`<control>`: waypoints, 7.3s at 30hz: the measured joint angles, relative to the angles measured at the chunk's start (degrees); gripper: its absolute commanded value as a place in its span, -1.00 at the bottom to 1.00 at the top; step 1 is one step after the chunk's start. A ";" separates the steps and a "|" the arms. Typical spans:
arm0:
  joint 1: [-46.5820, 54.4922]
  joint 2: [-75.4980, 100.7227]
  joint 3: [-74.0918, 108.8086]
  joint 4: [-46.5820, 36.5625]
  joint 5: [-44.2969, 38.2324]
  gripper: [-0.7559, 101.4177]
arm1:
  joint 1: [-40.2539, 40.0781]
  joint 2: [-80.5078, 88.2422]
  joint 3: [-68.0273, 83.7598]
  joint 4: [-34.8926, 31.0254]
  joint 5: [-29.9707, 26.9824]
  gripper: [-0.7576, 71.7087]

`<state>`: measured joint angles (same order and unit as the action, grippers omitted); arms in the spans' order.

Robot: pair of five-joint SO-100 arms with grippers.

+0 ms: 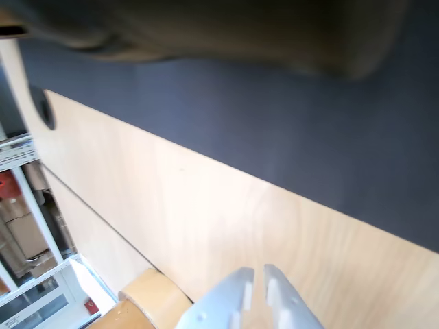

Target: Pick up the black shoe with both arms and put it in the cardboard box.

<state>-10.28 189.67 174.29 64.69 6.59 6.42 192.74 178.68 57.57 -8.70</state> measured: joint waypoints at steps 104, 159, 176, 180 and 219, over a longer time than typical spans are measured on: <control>38.23 -68.20 -68.20 31.46 -10.28 0.15 | -39.38 -57.04 -61.44 30.85 -1.49 0.47; 38.58 -89.56 -66.97 17.23 -18.90 -0.57 | -39.20 -70.84 -49.31 8.96 -3.08 -0.94; 33.49 -74.00 -73.39 18.19 -12.66 -0.67 | -34.80 -67.24 -65.74 14.33 -2.55 -0.90; 30.76 -72.60 -77.26 15.82 -9.67 -0.62 | -32.26 -66.88 -71.02 13.62 -2.55 -0.89; 22.15 -112.59 -90.35 -27.77 -3.60 -0.59 | -20.92 -107.40 -80.07 -30.50 2.29 -0.86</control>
<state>11.87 77.08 83.94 36.91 2.99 -14.50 85.34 98.61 27.07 -6.42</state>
